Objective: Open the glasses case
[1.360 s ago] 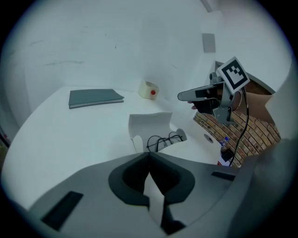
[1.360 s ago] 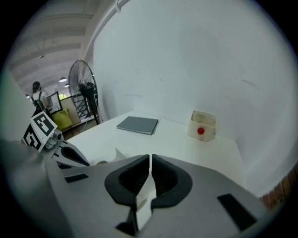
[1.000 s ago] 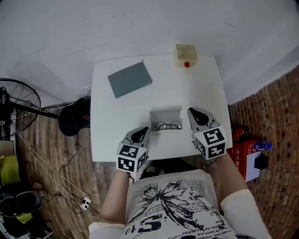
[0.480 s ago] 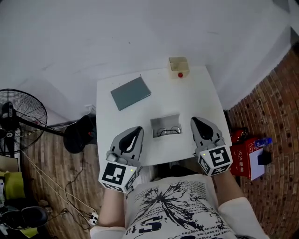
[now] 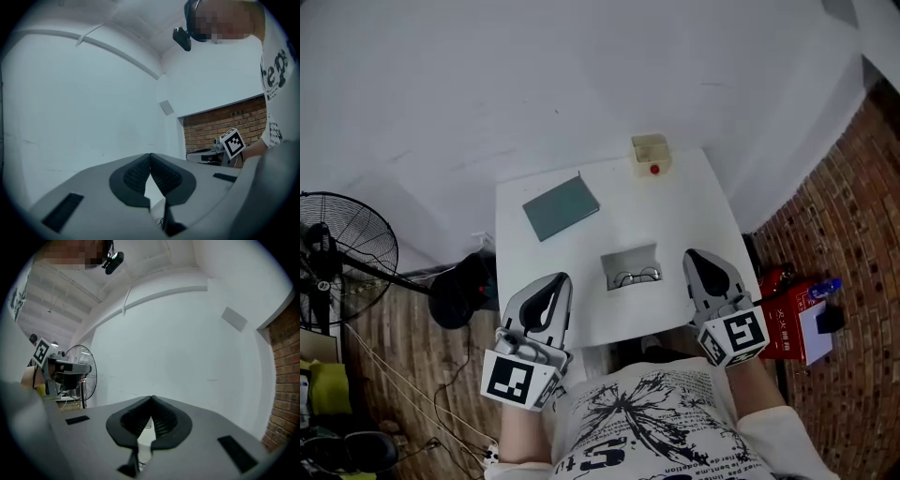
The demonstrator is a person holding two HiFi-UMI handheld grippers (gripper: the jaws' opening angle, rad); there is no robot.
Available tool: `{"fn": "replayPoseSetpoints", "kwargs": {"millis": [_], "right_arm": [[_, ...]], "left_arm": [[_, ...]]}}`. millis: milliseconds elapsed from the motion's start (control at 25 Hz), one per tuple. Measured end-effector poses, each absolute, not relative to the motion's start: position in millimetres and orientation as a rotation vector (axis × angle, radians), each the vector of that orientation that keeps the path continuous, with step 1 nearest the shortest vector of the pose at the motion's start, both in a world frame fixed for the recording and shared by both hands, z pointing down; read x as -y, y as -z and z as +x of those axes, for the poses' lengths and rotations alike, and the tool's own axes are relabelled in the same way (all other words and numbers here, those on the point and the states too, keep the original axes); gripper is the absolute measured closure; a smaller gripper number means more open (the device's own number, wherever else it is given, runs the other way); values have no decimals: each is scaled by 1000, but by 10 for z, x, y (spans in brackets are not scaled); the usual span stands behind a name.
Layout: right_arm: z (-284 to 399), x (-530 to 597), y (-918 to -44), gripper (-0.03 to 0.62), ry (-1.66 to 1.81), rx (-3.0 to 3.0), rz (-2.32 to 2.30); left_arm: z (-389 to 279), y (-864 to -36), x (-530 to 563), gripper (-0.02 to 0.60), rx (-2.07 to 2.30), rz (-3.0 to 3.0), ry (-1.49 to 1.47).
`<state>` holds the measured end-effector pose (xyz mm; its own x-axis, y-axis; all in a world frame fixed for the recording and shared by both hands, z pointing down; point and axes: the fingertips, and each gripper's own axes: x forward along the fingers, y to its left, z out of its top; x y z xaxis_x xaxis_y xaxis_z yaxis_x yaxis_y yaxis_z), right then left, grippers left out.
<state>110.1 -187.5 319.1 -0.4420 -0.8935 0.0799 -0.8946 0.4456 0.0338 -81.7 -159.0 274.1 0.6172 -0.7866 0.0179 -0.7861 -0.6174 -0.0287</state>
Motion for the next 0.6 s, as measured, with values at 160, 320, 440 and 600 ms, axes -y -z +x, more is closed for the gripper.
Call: {"fn": "replayPoseSetpoints", "kwargs": {"millis": [160,320,440,600], "right_arm": [[1107,1860,-3164,583,0,2588,1639],[1046,1857,-3192,583,0,2596,1598],[1011,1854,-3238,583,-1,2606,1565],[1006,1874,-3277,583,-14,2621,1543]], "left_arm": [[-816,-2751,1597,568,-1362,-2810,25],[-856,-2779,1638,568,-1391,-2798,27],[-870,-2802,1658,568,-1403,-2796,31],[-861,-2832,1688,568,-1416,-2785,50]]}}
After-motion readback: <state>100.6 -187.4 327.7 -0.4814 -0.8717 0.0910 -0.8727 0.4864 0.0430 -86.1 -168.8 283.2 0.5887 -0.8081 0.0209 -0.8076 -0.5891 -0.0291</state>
